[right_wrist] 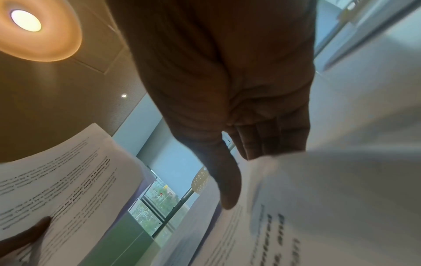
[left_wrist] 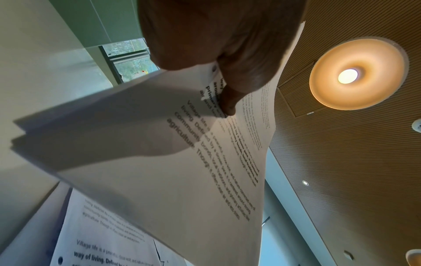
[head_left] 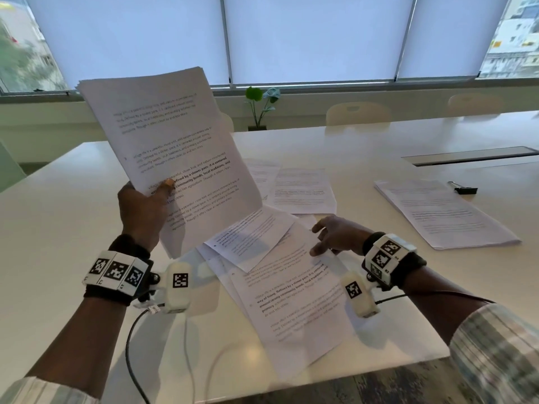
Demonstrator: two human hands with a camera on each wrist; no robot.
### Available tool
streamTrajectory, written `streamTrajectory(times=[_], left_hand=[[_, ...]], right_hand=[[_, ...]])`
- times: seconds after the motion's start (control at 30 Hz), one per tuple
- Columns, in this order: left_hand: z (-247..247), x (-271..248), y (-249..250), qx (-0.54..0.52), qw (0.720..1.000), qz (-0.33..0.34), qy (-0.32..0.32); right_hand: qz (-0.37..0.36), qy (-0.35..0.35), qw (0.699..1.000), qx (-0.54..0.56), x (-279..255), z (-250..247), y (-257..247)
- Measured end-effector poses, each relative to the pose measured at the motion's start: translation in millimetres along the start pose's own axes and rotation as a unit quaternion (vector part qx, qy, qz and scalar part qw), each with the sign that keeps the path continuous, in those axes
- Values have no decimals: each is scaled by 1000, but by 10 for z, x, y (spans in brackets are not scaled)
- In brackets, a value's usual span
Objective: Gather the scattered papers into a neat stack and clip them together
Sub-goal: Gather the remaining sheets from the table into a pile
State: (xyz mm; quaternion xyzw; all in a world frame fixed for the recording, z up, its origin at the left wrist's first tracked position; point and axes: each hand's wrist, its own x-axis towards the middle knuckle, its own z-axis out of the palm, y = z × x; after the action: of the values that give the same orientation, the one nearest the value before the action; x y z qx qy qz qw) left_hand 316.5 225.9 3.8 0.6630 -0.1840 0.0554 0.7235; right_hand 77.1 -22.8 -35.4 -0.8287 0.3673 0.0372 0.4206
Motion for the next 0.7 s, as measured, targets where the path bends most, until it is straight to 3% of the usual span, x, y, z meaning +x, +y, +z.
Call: streamTrajectory(times=[0.17,0.43,0.7], left_hand=[[-25,-77,6,15,1000,-3,2],[-72,-145,-63,23,999,-24,3],[81,-375,-74,47,998,-36,-24]], right_hand=[[-5,12,999,53,4,118,-14],[-73,114,990,36,-443,-193,-63],[-82,189,977,-60,-751,-413,87]])
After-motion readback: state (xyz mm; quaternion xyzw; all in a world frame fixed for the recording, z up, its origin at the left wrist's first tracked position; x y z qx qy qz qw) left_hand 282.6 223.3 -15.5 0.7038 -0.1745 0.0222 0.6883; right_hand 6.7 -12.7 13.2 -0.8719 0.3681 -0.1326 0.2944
